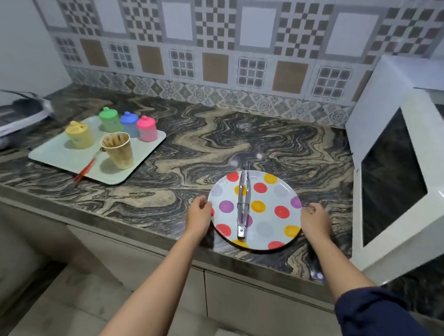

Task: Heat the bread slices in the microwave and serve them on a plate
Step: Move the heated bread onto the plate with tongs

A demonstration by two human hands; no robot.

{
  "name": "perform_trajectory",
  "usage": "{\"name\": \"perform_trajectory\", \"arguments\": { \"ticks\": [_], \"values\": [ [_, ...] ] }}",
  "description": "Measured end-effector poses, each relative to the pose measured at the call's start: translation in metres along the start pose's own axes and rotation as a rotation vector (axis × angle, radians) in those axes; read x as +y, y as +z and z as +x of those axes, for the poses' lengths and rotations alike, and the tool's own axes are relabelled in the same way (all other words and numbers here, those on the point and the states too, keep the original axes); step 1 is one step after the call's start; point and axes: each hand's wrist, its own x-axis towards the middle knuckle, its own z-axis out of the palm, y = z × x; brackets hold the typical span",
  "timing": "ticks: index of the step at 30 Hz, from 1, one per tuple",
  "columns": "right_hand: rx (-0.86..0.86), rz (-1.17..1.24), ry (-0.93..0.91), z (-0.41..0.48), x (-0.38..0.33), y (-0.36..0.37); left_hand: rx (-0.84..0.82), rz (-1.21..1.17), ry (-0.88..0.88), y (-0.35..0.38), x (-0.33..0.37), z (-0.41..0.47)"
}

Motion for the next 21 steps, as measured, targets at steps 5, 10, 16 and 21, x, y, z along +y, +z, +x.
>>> {"name": "perform_trajectory", "arguments": {
  "ticks": [5,10,16,21],
  "values": [
    [0.009,0.081,0.092,0.011,0.000,0.012,-0.018,-0.033,-0.048,0.012,0.007,0.020],
    [0.005,0.083,0.102,0.015,0.001,0.022,0.013,-0.005,-0.148,0.021,0.010,0.033],
    [0.147,0.113,0.074,0.007,0.007,0.037,0.034,-0.017,0.051,0.028,0.002,0.035],
    [0.157,0.337,0.033,0.003,0.003,0.042,-0.052,-0.140,0.101,0.021,0.005,0.031]
  ]
}}
